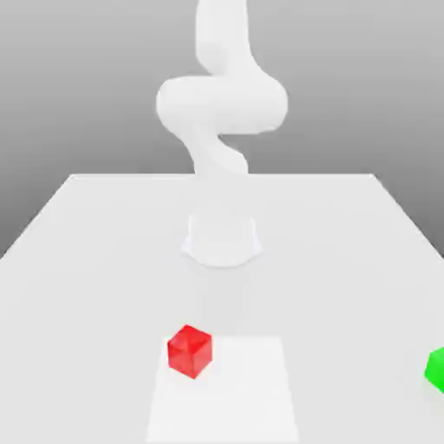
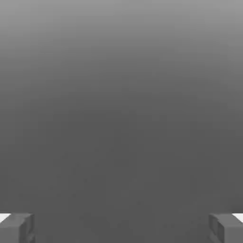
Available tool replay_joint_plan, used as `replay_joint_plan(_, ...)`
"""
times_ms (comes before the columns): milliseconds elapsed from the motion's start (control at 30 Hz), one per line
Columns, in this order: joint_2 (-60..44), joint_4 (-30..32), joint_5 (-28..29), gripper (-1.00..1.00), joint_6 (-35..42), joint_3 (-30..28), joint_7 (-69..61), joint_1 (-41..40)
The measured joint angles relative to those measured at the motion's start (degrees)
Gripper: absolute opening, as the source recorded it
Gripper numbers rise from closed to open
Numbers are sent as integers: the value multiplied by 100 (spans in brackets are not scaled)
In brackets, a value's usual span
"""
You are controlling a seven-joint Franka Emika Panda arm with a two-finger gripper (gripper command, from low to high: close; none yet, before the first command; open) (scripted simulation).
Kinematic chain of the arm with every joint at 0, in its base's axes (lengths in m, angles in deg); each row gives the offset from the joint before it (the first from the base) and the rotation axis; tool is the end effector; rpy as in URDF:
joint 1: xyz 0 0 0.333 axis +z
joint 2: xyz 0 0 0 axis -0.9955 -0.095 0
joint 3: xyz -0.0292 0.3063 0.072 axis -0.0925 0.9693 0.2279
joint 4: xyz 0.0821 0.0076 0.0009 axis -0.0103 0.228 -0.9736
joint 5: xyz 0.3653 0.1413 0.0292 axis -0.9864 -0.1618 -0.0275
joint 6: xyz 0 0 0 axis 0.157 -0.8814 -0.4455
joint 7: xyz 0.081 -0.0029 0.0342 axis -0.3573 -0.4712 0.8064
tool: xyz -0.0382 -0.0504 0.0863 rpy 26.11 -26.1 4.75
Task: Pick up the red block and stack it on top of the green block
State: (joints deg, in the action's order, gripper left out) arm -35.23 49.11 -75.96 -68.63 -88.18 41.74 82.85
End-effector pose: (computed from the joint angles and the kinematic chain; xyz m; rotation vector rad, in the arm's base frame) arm 0.3769 -0.0011 0.6611 -2.4718 1.1248 -0.9480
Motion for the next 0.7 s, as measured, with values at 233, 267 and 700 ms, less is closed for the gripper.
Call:
replay_joint_plan(233,-1429,1018,198,0,-933,252,930,-496)
replay_joint_plan(267,-1632,1161,218,0,-1065,271,1057,-558)
replay_joint_plan(700,-4485,2666,-22,0,-3057,171,2148,-905)
